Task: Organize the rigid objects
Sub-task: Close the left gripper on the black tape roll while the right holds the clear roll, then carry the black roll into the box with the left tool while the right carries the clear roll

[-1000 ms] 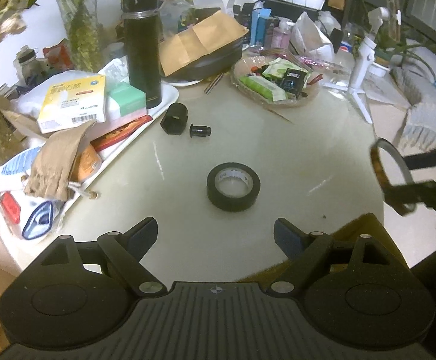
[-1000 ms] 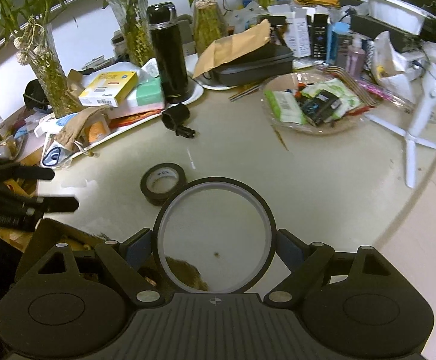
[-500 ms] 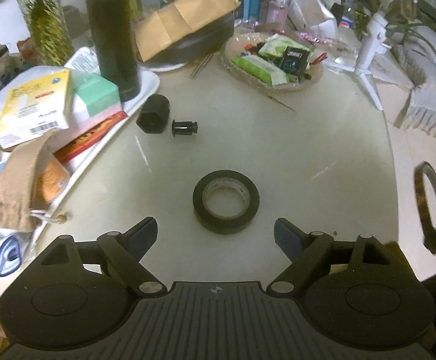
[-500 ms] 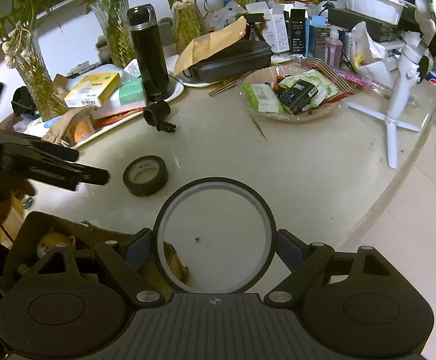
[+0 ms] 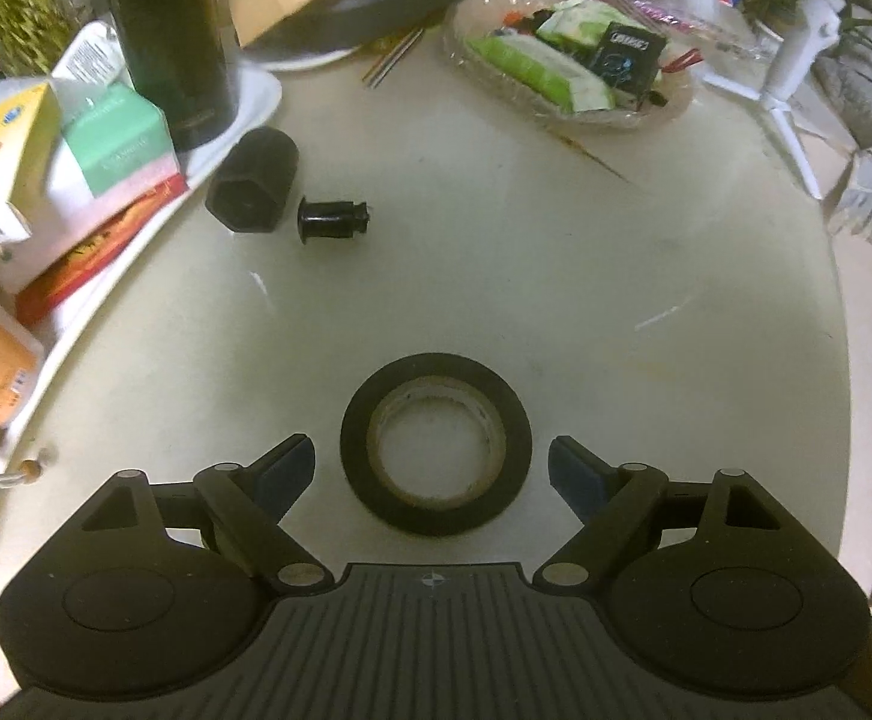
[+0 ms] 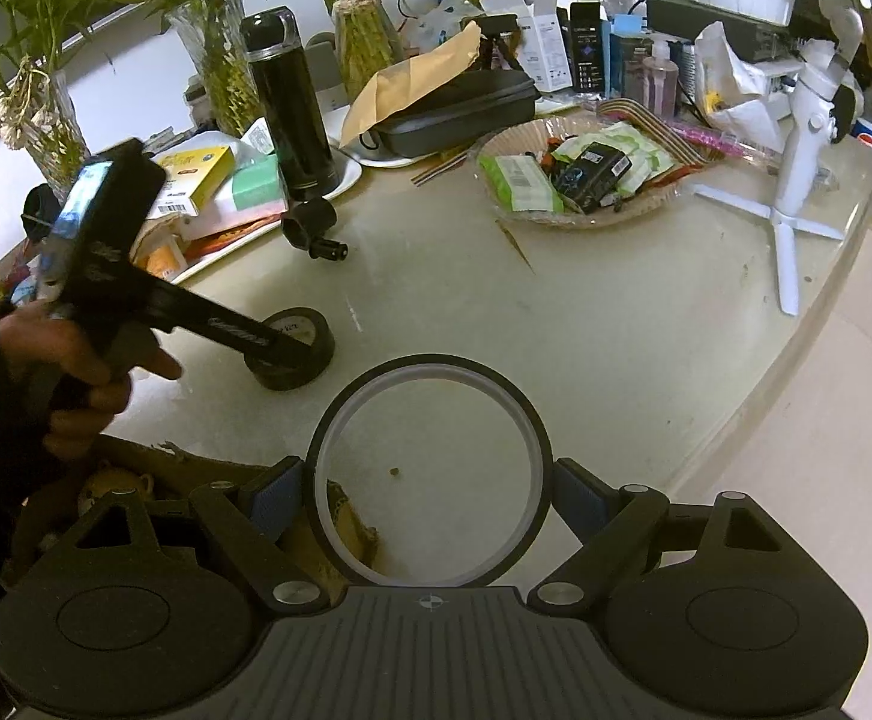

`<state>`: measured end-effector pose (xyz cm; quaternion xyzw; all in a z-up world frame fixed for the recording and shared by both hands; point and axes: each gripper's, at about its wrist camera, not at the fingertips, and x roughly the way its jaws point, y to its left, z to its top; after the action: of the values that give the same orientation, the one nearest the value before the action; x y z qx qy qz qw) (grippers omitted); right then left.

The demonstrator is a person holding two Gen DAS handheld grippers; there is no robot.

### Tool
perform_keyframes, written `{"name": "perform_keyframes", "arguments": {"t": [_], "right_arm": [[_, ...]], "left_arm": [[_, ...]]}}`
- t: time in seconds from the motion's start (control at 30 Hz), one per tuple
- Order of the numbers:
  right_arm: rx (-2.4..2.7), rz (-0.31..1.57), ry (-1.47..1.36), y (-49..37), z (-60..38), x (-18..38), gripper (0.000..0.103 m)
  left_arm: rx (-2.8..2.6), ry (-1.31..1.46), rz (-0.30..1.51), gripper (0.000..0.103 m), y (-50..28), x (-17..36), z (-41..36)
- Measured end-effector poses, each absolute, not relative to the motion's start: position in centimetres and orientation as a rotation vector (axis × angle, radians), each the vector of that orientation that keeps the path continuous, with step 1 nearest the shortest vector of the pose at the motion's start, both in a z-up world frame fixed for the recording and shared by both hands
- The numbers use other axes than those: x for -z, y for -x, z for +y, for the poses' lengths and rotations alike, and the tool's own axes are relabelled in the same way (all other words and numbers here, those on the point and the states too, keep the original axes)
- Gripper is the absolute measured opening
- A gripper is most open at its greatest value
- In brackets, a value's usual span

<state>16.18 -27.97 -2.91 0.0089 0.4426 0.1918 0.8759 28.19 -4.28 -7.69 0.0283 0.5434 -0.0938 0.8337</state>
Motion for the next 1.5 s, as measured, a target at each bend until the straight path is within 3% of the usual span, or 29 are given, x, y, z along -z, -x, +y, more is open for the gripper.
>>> {"name": "perform_keyframes", "arguments": {"t": [0.17, 0.33, 1.5], "right_arm": [[-0.403, 0.923, -0.026, -16.1, -28.1, 2.9, 0.089], [-0.404, 0.922, -0.025, -16.1, -28.1, 2.9, 0.089], [-0.44, 0.917, 0.042, -14.2, -24.8, 1.4, 0.089]], "left_arm": [[0.185, -0.058, 1.185, 0.085, -29.1, 8.7, -4.7], [0.157, -0.068, 1.19, 0.073, -29.5, 8.6, -4.9], [0.227, -0.03, 0.938, 0.073, -20.0, -1.2, -2.2]]}}
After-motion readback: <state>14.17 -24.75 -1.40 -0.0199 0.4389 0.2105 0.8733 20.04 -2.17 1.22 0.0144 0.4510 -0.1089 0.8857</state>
